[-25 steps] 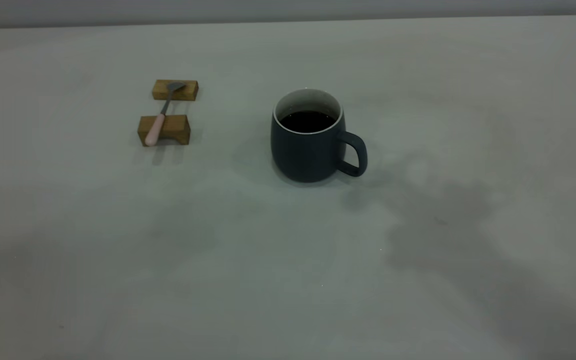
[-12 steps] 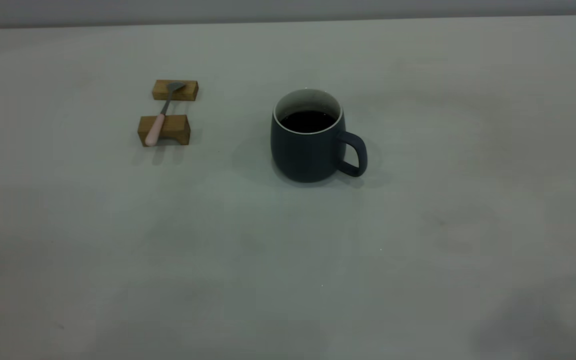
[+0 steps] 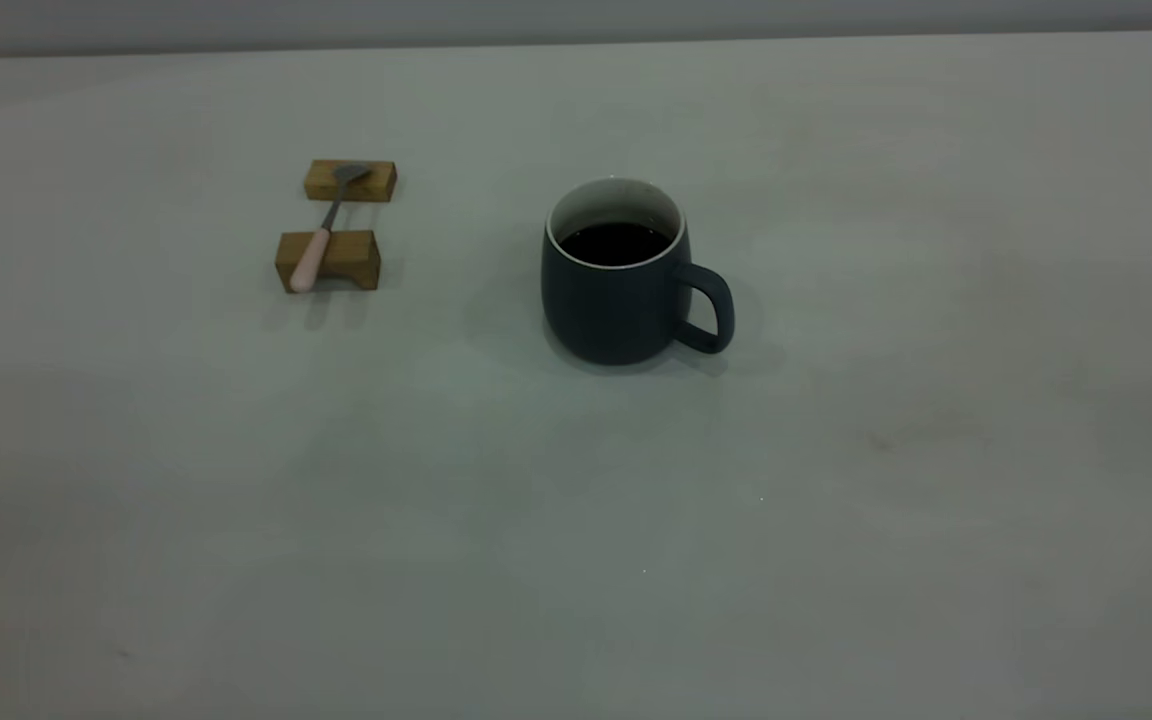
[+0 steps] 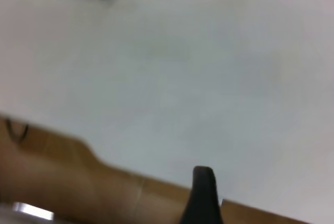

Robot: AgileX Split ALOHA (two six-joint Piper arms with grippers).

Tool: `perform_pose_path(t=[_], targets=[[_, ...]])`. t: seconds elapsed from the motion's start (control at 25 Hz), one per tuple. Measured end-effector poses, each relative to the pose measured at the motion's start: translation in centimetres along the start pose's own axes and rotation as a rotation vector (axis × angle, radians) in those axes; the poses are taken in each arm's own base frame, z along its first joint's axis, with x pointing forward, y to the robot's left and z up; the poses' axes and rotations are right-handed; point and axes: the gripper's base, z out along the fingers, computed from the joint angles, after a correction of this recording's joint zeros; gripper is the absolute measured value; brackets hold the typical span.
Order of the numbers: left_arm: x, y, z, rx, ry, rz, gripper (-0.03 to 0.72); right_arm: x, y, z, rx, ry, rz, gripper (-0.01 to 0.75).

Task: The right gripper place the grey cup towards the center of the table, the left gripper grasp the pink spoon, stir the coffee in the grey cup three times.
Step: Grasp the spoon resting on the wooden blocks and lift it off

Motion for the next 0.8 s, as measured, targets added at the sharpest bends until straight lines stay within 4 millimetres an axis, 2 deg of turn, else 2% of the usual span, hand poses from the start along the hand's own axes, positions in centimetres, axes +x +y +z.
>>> perform_pose_path(t=[0.24,0.44,0.8], targets=[[0.0,0.0,0.0,0.0,0.0,0.0,0.41,2.1,-0.1,-0.4,0.13,-0.09,0.123,0.687],[0.0,0.0,0.0,0.0,0.0,0.0,0.41,2.7,0.0,-0.9,0.201,-0.153,0.18,0.686],[0.0,0.0,0.0,0.0,0.0,0.0,0.41,3.2,0.6,-0.8,0.202,-0.193,0.228,0.682]])
